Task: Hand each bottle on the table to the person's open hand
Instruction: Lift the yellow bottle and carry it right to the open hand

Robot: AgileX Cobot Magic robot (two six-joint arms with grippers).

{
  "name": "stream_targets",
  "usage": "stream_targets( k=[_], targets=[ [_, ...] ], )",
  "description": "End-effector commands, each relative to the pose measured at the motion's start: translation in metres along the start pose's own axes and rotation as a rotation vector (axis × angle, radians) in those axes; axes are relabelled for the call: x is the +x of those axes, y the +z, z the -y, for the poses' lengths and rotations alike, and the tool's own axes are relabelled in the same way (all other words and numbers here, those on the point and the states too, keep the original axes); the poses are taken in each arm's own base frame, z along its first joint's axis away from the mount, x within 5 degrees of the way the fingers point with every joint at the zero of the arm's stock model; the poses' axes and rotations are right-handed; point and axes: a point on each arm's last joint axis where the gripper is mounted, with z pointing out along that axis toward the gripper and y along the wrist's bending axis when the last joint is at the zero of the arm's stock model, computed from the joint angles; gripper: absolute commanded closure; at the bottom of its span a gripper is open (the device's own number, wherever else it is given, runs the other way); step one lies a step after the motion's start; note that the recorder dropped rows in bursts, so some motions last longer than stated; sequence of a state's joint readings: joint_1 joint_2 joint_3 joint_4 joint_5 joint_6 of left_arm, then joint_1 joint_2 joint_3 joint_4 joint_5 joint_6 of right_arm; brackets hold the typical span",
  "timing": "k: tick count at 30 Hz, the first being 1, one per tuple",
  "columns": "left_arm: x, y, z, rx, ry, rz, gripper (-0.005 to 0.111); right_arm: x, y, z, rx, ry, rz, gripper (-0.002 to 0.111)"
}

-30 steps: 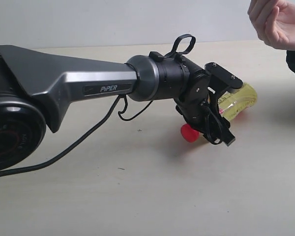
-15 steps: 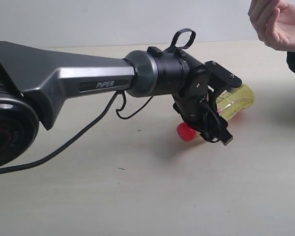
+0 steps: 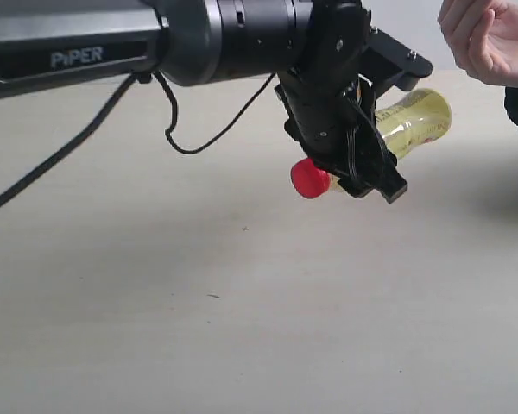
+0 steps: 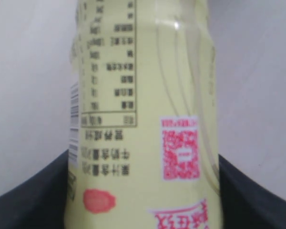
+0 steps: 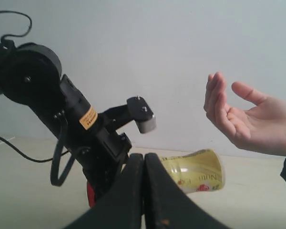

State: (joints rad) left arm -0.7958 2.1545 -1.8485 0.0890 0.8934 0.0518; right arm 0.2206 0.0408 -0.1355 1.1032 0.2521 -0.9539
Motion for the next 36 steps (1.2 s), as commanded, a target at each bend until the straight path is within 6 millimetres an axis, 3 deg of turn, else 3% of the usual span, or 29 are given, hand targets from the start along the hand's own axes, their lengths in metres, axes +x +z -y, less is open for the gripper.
stream_targets(
  k=[1, 5, 16, 31, 36],
  targets=[
    [-0.004, -0.038, -0.002, -0.013, 0.0, 0.034, 0.085, 0.0, 0.0, 0.001, 0.011, 0.002, 0.009, 0.108],
    [-0.004, -0.062, -0.004, -0.016, -0.006, 0.046, 0.105, 0.0, 0.0, 0.001, 0.011, 0.002, 0.009, 0.108],
    [-0.004, -0.107, -0.009, -0.033, -0.117, 0.106, 0.107, 0.0, 0.0, 0.001, 0.011, 0.002, 0.009, 0.108],
    [-0.017, -0.1, 0.0, 0.063, -0.347, 0.288, 0.107, 0.0, 0.0, 0.001, 0.011, 0.002, 0.009, 0.108],
    [-0.019, -0.096, 0.002, 0.071, -0.342, 0.321, 0.107, 0.0, 0.0, 0.001, 0.011, 0.002, 0.009, 0.108]
  ],
)
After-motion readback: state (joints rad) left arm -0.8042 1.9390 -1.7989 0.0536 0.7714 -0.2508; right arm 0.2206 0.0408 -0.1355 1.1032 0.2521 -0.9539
